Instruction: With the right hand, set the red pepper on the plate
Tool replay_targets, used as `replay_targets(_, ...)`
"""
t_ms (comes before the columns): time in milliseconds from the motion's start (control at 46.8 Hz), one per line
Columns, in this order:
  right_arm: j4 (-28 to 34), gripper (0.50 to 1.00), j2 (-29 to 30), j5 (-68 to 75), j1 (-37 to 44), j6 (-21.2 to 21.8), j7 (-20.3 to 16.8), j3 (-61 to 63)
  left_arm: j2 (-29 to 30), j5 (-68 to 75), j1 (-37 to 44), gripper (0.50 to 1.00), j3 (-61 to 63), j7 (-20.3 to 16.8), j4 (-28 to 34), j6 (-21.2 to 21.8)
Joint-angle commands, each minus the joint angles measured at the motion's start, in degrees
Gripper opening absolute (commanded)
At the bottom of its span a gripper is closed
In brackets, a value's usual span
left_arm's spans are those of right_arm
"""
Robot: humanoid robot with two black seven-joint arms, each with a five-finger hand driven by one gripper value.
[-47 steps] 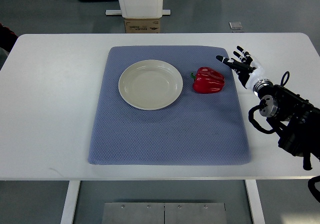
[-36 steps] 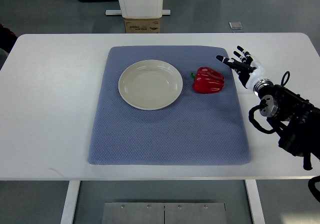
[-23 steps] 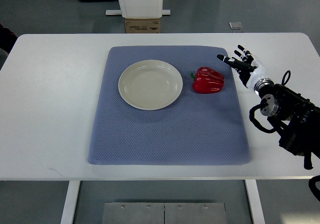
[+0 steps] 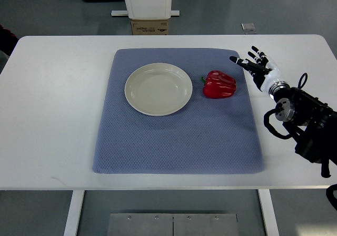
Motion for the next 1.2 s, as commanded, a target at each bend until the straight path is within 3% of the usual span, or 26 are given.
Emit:
replay_targets(0, 0.03, 1.0, 0.01, 0.0, 0.18, 0.72, 0.09, 0.03, 0.0, 0.0, 0.04, 1.0, 0.0, -0.02, 0.01, 0.09)
replay_targets(1176, -0.14, 1.0, -3.86, 0.09, 1.94, 3.44, 0.79, 0.38, 0.0, 0.0, 0.04, 1.0, 0.0, -0.02, 0.01, 0.0)
